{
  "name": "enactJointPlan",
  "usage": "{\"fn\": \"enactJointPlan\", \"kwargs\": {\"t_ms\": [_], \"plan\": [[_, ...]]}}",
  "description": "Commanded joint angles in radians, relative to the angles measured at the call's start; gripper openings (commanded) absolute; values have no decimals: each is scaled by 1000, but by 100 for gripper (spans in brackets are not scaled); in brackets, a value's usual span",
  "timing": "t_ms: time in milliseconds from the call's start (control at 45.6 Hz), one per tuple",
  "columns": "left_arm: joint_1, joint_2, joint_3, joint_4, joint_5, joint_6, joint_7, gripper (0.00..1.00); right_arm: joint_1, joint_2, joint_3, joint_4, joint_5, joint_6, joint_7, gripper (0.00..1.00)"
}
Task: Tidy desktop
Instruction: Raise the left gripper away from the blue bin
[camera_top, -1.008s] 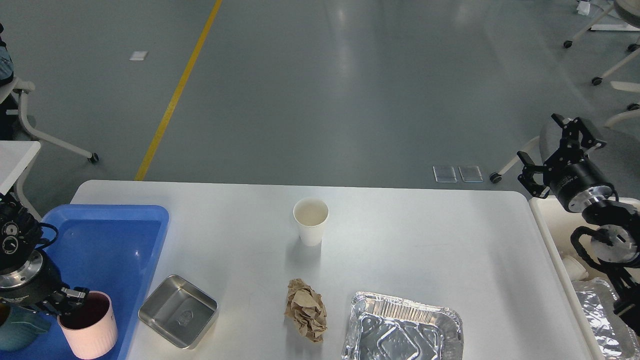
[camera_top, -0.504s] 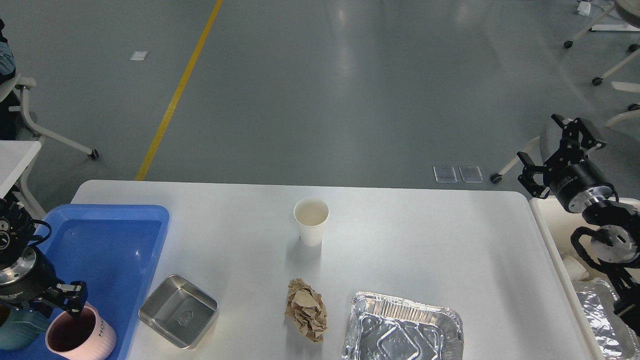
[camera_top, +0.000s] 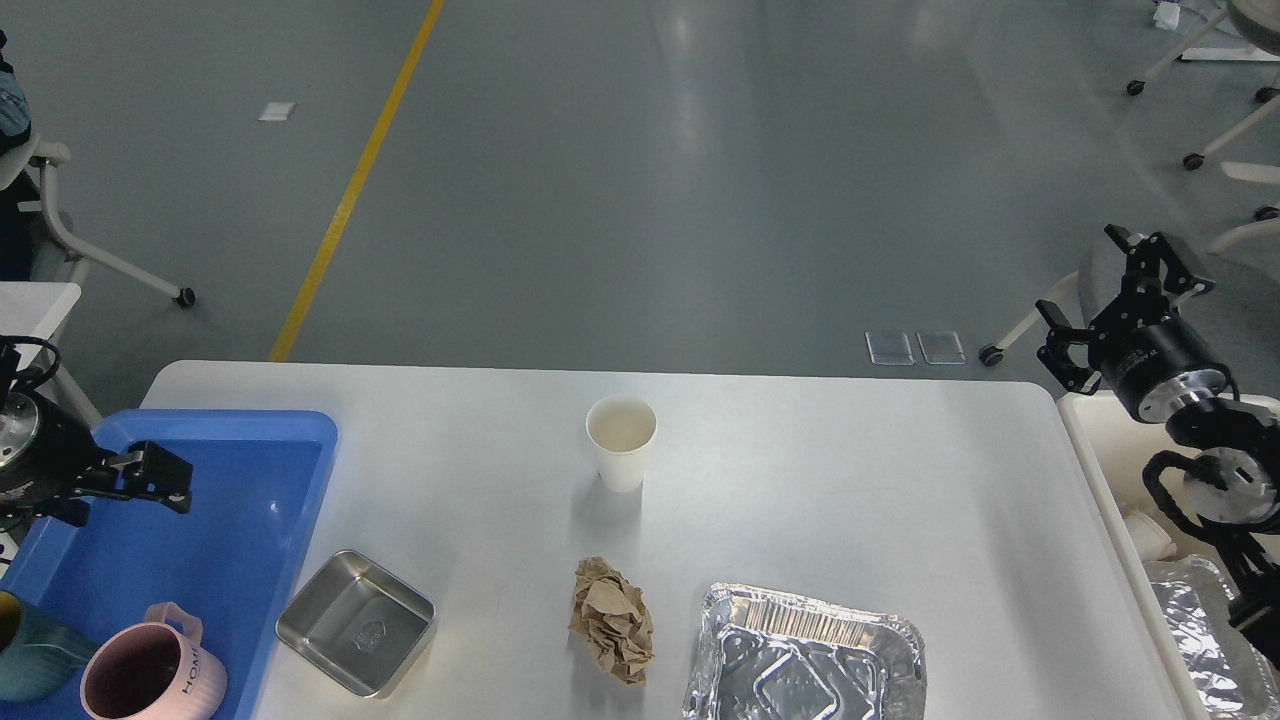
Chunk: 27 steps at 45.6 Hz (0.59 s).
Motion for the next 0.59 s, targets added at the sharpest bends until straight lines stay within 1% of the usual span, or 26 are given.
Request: {"fn": "enactJointPlan", "kwargs": {"t_ms": [0,110,153,175,197,285,329,351,394,460,504,526,570], "plan": [[8,-14,-131,33,-105,0,-10,97,0,3,0,-1,0,0,0,100],[28,-54,-223,38,-139,0,-24,97,1,3,0,-1,0,0,0,100],[36,-78,-255,38,-145,11,-51,97,1,3,0,-1,0,0,0,100],[40,-91,-273,42,-148,26,-74,97,1,3,0,-1,0,0,0,100],[46,-97,-295,42,-151,52,-100,97,1,3,0,-1,0,0,0,100],[69,-108,-358,36,-146,178,-234,97,0,0,-2,-1,0,0,0,100],[71,-111,-375,36,-148,228,-284,97,-2,0,-2,-2,0,2,0,100],[71,-112,-382,38,-146,248,-303,97,-3,0,-2,-2,0,2,0,100],[68,-117,-384,35,-150,281,-333,97,-6,-2,-3,-2,0,2,0,100],[69,-132,-402,36,-151,345,-366,97,-9,-8,-2,-2,0,2,0,100],[74,-141,-428,36,-153,405,-387,97,-9,-11,-2,-2,0,2,0,100],[82,-143,-438,35,-154,464,-399,97,-9,-11,-2,-2,0,2,0,100],[91,-144,-451,35,-156,495,-401,97,-9,-11,-2,-1,0,2,0,100]]}}
